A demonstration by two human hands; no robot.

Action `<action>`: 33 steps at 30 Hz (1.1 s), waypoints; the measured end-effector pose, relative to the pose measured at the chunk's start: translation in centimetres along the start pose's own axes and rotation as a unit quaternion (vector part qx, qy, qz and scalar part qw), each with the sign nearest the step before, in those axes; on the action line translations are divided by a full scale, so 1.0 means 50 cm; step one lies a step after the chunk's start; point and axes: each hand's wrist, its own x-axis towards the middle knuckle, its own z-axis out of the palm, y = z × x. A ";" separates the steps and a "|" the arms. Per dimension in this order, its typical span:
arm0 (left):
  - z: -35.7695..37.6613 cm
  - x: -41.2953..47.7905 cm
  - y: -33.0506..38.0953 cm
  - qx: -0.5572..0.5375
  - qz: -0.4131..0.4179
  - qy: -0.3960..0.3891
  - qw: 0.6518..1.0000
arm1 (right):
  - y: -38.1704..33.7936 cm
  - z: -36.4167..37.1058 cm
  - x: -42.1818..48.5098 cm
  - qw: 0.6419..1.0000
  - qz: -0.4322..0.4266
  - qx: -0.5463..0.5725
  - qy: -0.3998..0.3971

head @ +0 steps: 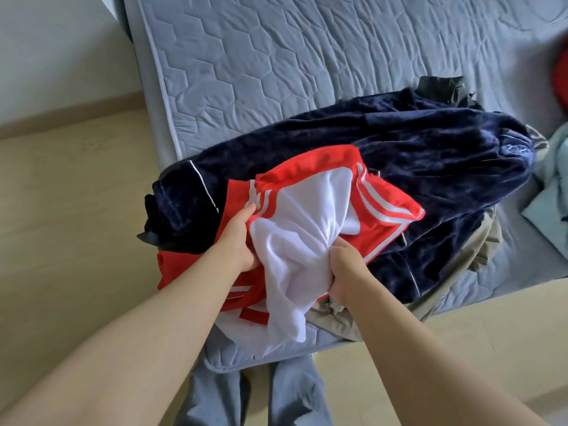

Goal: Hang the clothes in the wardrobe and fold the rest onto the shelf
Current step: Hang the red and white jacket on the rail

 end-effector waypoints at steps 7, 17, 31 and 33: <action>0.051 -0.082 0.056 0.107 0.057 -0.002 0.993 | -0.049 -0.020 -0.057 0.995 -0.061 -0.066 0.045; 0.132 -0.321 0.145 0.262 0.270 -0.087 0.922 | -0.191 0.077 -0.264 0.940 -0.295 -0.086 -0.145; 0.135 -0.644 0.331 0.245 0.535 0.008 0.808 | -0.425 0.152 -0.589 0.888 -0.452 0.028 -0.081; 0.122 -0.676 0.362 0.263 0.571 0.028 0.778 | -0.453 0.167 -0.646 0.874 -0.473 0.063 -0.088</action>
